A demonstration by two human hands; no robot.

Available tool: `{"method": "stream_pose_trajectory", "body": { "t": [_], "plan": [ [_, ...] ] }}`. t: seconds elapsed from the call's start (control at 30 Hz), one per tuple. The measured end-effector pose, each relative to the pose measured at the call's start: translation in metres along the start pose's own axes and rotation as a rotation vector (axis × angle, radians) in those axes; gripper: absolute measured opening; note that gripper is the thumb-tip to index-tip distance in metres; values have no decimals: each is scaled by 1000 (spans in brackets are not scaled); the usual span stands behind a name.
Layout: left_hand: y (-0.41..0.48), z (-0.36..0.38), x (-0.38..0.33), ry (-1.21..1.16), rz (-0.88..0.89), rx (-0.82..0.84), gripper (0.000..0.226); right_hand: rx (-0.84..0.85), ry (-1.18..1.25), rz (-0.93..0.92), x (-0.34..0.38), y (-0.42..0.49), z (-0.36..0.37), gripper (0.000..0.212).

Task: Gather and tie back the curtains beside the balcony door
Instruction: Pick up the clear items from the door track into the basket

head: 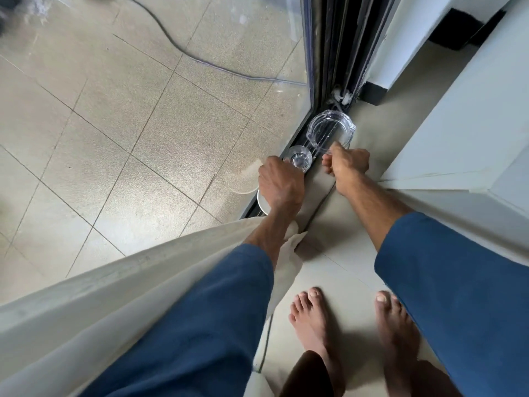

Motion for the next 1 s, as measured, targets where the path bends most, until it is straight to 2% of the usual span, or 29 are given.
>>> {"method": "stream_pose_trajectory", "body": {
  "t": [0.03, 0.07, 0.13, 0.17, 0.2, 0.23, 0.33, 0.47, 0.63, 0.83, 0.93, 1.0],
  "plan": [
    [22, 1, -8, -224, -93, 216, 45, -3, -3, 8, 0, -13, -5, 22],
    [51, 2, -16, -177, -197, 302, 46, 1, -5, 9, -2, -27, -10, 23],
    [71, 9, -25, -212, -618, 668, 41, 18, -13, 18, -7, -63, -21, 24],
    [71, 17, -12, -167, -781, 721, 35, 32, -20, 41, -11, -83, -28, 24],
    [70, 12, 0, -38, -795, 729, 29, 36, -23, 74, -13, -106, -38, 23],
    [69, -4, 4, 20, -788, 714, 27, 39, -25, 111, -14, -131, -49, 22],
    [55, -82, -7, 132, -756, 805, 30, 37, -36, 161, -4, -207, -95, 24],
    [86, -182, -34, 128, -842, 920, 29, 19, -8, 149, 26, -323, -176, 27],
    [110, -292, -85, 16, -725, 946, 34, 32, 95, 99, 57, -442, -277, 22],
    [83, -348, -110, -95, -565, 1032, 36, 55, 170, 47, 38, -511, -386, 24],
    [75, -371, -123, -149, -475, 1106, 38, -12, 227, 45, 10, -543, -429, 23],
    [69, -394, -138, -174, -398, 1077, 38, -92, 271, 53, -13, -566, -457, 23]
  ]
}}
Point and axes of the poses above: each hand's wrist, its own y-axis towards the middle knuckle, its own z-axis out of the palm, x = y × z, the point moved 1 cm from there along y, towards the middle knuckle, and after that the axes turned 3 degrees about z, right-handed, at the moved point
